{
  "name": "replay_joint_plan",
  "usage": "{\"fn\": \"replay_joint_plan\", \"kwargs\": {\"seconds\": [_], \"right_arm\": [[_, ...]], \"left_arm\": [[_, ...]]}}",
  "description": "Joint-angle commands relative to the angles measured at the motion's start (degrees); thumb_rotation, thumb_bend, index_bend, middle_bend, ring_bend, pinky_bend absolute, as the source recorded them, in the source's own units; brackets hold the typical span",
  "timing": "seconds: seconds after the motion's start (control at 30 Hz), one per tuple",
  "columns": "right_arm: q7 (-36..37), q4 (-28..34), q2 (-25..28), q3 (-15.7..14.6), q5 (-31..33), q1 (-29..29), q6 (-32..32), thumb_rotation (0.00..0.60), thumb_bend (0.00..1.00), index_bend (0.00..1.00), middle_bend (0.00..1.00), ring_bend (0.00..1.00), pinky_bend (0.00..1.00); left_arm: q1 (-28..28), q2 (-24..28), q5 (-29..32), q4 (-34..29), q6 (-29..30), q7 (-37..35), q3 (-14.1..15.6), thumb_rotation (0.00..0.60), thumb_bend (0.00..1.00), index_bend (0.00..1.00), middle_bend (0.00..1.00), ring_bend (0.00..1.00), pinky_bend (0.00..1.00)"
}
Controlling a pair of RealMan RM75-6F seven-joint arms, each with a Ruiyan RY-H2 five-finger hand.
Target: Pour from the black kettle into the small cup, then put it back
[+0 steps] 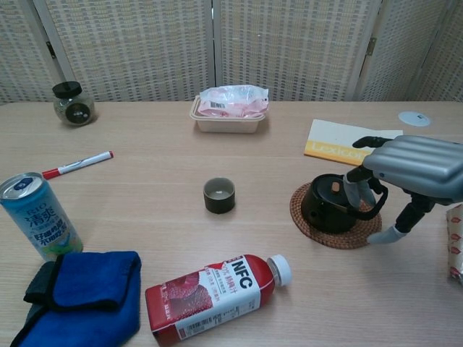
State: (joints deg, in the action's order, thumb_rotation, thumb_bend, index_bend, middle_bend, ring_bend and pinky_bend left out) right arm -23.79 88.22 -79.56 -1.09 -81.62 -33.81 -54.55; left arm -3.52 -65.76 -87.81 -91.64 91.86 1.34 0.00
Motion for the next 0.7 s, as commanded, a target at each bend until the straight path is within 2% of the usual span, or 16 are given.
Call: {"fn": "replay_joint_plan", "kwargs": {"seconds": [0.03,0.7], "right_arm": [[-0.1,-0.1,0.0,0.0,0.1,0.0,0.1,0.427,0.00,0.47,0.52,0.45,0.00],[-2.0,-0.9,-0.3,-1.2,0.6,0.3,1.5,0.436,0.00,0.48,0.54,0.45,0.00]], "left_arm": [[0.0,0.0,0.0,0.0,0.0,0.0,0.0,0.600,0.06,0.18,0.02,0.03,0.00],[-0.1,-0.3,0.2,0.4,-0.3,-0.1,0.0,0.600,0.06,0.18,0.02,0.03,0.00]]}}
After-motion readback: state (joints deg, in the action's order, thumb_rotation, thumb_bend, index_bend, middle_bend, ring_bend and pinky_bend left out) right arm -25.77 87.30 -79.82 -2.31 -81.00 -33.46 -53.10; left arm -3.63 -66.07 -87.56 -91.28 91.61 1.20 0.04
